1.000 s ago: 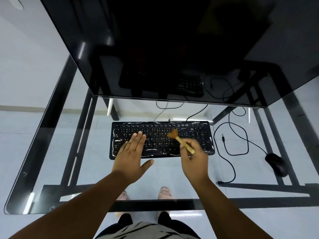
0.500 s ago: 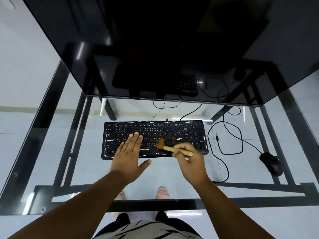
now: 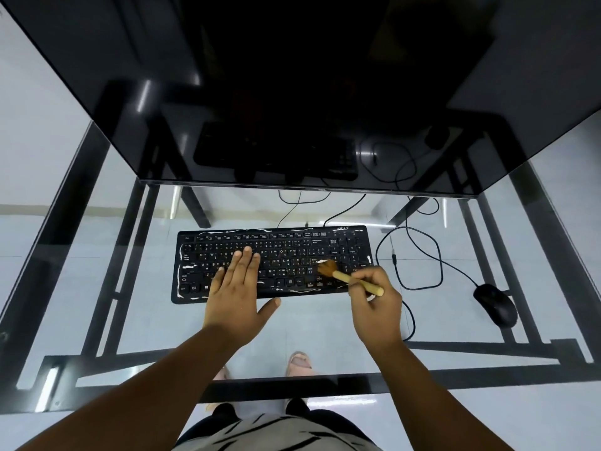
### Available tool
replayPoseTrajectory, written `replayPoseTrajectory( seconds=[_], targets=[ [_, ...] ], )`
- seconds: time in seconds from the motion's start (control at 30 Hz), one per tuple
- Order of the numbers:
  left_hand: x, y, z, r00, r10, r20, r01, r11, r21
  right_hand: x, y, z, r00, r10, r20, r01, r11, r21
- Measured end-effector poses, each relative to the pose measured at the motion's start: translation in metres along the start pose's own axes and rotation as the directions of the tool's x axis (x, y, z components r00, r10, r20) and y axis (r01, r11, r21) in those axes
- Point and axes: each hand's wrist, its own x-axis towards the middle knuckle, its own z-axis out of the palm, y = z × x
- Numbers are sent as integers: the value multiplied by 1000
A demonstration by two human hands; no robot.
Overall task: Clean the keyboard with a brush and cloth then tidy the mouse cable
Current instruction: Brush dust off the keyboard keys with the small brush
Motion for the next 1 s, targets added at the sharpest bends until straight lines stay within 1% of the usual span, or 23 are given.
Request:
replayPoseTrajectory(
  seconds=[0.07, 0.13, 0.2, 0.23, 0.27, 0.3, 0.33, 0.4, 0.43, 0.47, 0.5, 0.53, 0.6, 0.63, 0.67, 0.73, 0.77, 0.83, 0.87, 0.9, 0.93, 0.97, 1.0],
  targets=[
    [3, 5, 0, 1000, 22, 19, -23, 1000, 10, 0, 4, -6, 999, 10, 39, -9, 999, -40],
    [6, 11, 0, 999, 32, 27, -32, 999, 5, 2, 8, -13, 998, 44, -43, -48, 995, -92],
    [8, 15, 0, 998, 42, 44, -42, 999, 8, 4, 9, -19, 992, 64, -111, -67, 997, -31],
    [9, 18, 1, 997, 49, 56, -50, 999, 10, 6, 8, -21, 994, 56, -98, -56, 998, 3],
    [10, 20, 1, 996, 53, 69, -54, 998, 11, 7, 7, -22, 998, 43, -53, -42, 999, 9],
    [10, 21, 2, 995, 55, 78, -56, 998, 11, 7, 7, -23, 999, 34, -7, -34, 999, -17],
    [10, 21, 3, 995, 54, 81, -55, 998, 10, 8, 8, -23, 1000, 29, 7, -29, 998, -49],
    [10, 23, 3, 996, 49, 78, -50, 999, 11, 11, 11, -24, 995, 42, -86, -49, 996, -72],
    [10, 24, 3, 996, 47, 74, -48, 999, 9, 12, 10, -25, 990, 48, -136, -55, 997, -48],
    [11, 24, 2, 996, 46, 73, -47, 999, 5, 14, 8, -25, 988, 41, -152, -44, 999, -17],
    [11, 24, 2, 996, 48, 76, -48, 999, 1, 16, 6, -24, 992, 20, -127, -19, 1000, 6],
    [11, 24, 1, 996, 50, 78, -50, 999, 2, 18, 4, -23, 998, -5, -67, 6, 1000, 16],
    [11, 23, 2, 996, 53, 78, -53, 999, 2, 20, 3, -20, 998, -29, 53, 31, 999, -20],
    [11, 22, 3, 996, 51, 76, -51, 999, -7, 21, 5, -18, 998, -29, 52, 32, 998, -51],
    [11, 22, 4, 996, 48, 74, -47, 999, -20, 23, 7, -18, 1000, -21, 5, 21, 997, -71],
    [11, 23, 4, 996, 43, 76, -40, 999, -34, 25, 9, -20, 995, 20, -101, -24, 999, -36],
    [11, 23, 4, 996, 43, 77, -40, 999, -32, 24, 9, -22, 994, 29, -109, -29, 1000, 1],
    [11, 23, 4, 996, 43, 76, -41, 999, -23, 22, 8, -26, 999, 11, -36, -10, 999, 38],
    [11, 23, 4, 997, 42, 72, -40, 999, -25, 20, 9, -28, 1000, -2, 7, 2, 1000, 11],
    [11, 23, 4, 997, 40, 69, -39, 999, -27, 18, 11, -30, 1000, -6, 21, 7, 999, -33],
    [11, 23, 4, 997, 39, 71, -37, 999, -26, 17, 13, -32, 1000, 1, -6, -1, 997, -72],
    [10, 24, 4, 997, 37, 74, -35, 999, -24, 16, 16, -34, 998, 22, -63, -27, 996, -88],
    [10, 24, 4, 997, 35, 75, -34, 999, -21, 16, 19, -37, 993, 43, -111, -50, 997, -62]
  ],
)
